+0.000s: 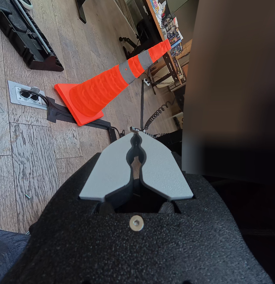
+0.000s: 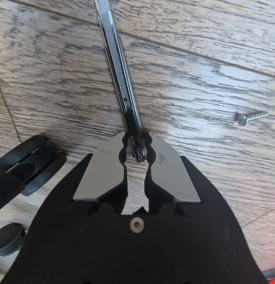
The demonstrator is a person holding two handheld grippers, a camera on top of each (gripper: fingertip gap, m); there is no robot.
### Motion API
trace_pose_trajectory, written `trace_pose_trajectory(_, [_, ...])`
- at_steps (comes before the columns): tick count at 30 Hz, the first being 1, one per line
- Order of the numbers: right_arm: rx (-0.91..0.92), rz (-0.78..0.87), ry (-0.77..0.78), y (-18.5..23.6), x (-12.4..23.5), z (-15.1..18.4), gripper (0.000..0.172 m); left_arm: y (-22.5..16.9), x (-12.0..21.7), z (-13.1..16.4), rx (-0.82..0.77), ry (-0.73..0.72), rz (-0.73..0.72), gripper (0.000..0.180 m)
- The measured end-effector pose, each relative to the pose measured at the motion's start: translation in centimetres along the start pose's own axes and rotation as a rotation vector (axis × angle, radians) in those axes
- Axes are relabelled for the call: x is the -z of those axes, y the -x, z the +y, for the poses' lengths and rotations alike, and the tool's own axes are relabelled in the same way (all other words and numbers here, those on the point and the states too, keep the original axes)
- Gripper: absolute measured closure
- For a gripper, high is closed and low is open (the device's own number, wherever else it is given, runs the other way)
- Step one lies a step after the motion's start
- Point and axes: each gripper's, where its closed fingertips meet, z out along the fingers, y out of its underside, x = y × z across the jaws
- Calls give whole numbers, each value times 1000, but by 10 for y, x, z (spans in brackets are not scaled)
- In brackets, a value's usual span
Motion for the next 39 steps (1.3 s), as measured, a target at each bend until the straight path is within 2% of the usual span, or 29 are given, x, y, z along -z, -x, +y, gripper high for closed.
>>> trace_pose_trajectory(4, [83, 43, 41, 1, -1, 1, 151, 0, 0, -2, 3, -9, 4, 180])
trace_pose_trajectory(10, [-17, 2, 46, 1, 13, 10, 152, -4, 1, -6, -22, -24, 11, 180])
trace_pose_trajectory(14, [-126, 26, -18, -18, 56, 28, 152, -12, 0, -15, -42, -74, 45, 180])
trace_pose_trajectory(17, [-203, 65, -76, -42, 111, 48, 152, -21, -2, -19, -77, -105, 72, 180])
trace_pose_trajectory(20, [-278, 136, -137, -73, 190, 75, 152, -29, -5, -20, -116, -118, 93, 180])
trace_pose_trajectory(23, [-350, 215, -184, -101, 287, 109, 152, -37, -7, -23, -133, -141, 117, 180])
trace_pose_trajectory(27, [-445, 389, -178, -136, 436, 170, 152, -46, -10, -23, -142, -162, 146, 180])
trace_pose_trajectory(31, [-593, 593, -175, -154, 600, 235, 152, -56, -16, -18, -145, -152, 176, 180])
trace_pose_trajectory(34, [-723, 753, -127, -149, 716, 300, 152, -64, -18, -12, -167, -139, 192, 180])
trace_pose_trajectory(36, [-846, 832, -93, -137, 779, 353, 152, -69, -17, -9, -187, -137, 199, 180])
trace_pose_trajectory(38, [-994, 849, -47, -120, 819, 411, 152, -73, -14, -7, -201, -144, 207, 180])
trace_pose_trajectory(39, [-1078, 821, -29, -109, 827, 441, 152, -75, -12, -7, -203, -149, 211, 180])
